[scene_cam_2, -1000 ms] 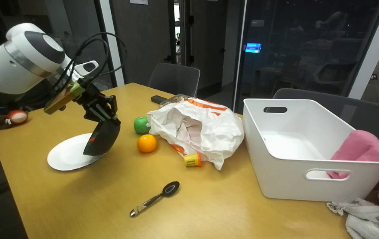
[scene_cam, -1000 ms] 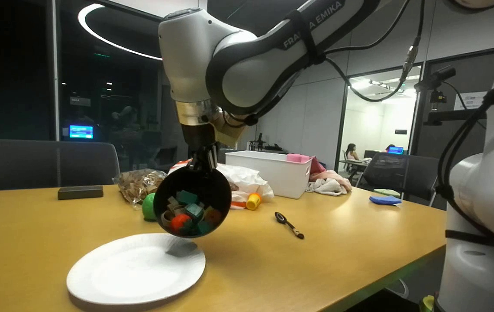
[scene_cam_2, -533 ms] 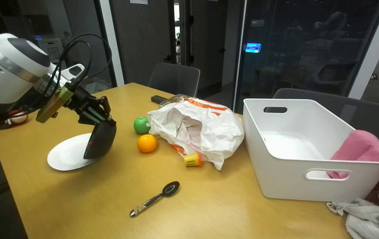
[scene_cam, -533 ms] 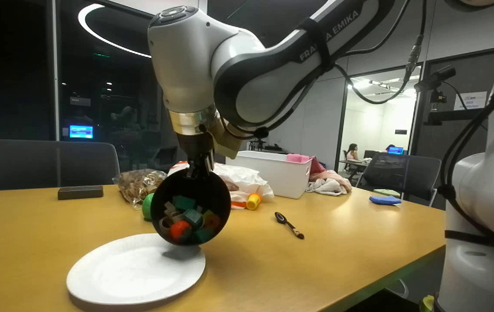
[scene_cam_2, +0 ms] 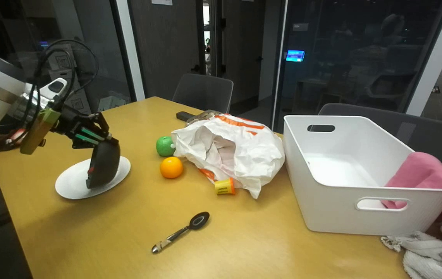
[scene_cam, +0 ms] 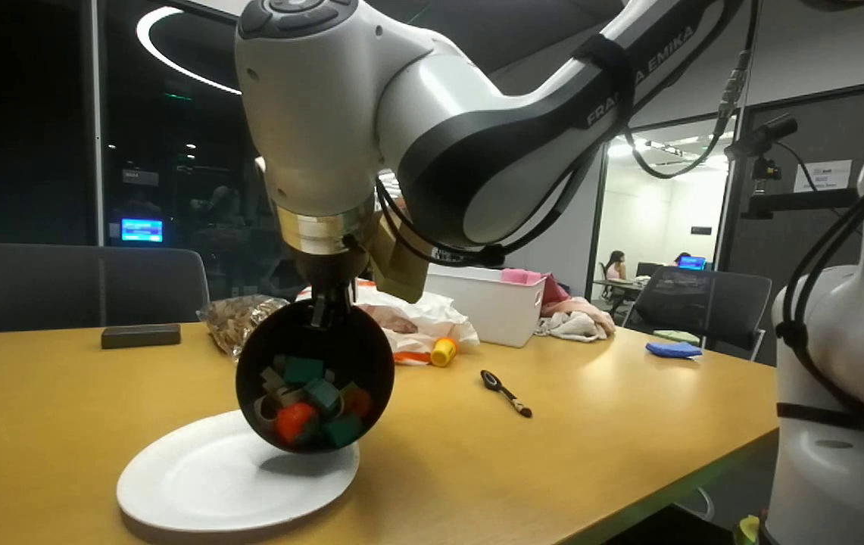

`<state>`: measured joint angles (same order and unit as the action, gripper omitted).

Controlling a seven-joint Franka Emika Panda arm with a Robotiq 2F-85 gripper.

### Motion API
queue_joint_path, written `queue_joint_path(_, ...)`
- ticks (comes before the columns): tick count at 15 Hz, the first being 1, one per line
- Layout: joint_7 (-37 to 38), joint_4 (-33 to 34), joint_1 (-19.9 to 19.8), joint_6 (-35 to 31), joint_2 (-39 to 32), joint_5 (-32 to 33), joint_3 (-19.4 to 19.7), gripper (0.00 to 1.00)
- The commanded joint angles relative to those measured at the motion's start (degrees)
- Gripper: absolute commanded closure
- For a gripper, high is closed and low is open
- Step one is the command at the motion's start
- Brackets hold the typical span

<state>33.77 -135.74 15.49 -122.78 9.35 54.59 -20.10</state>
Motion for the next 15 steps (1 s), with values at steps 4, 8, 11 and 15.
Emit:
queue_joint_path(4, 5.3, -1.9, 0.7, -8.1, 2.9, 16.0, -0.1, 0.92)
queue_joint_path(8, 10.0, -3.7, 0.1, -12.5, 3.2, 25.7, 2.0, 0.92)
queue_joint_path(11, 13.5, -6.2, -0.1, -16.0, 3.5, 30.8, 3.8, 0.92)
queue_joint_path(15, 19.0, -9.9, 0.0, -19.1, 4.3, 38.8, 5.4, 0.92)
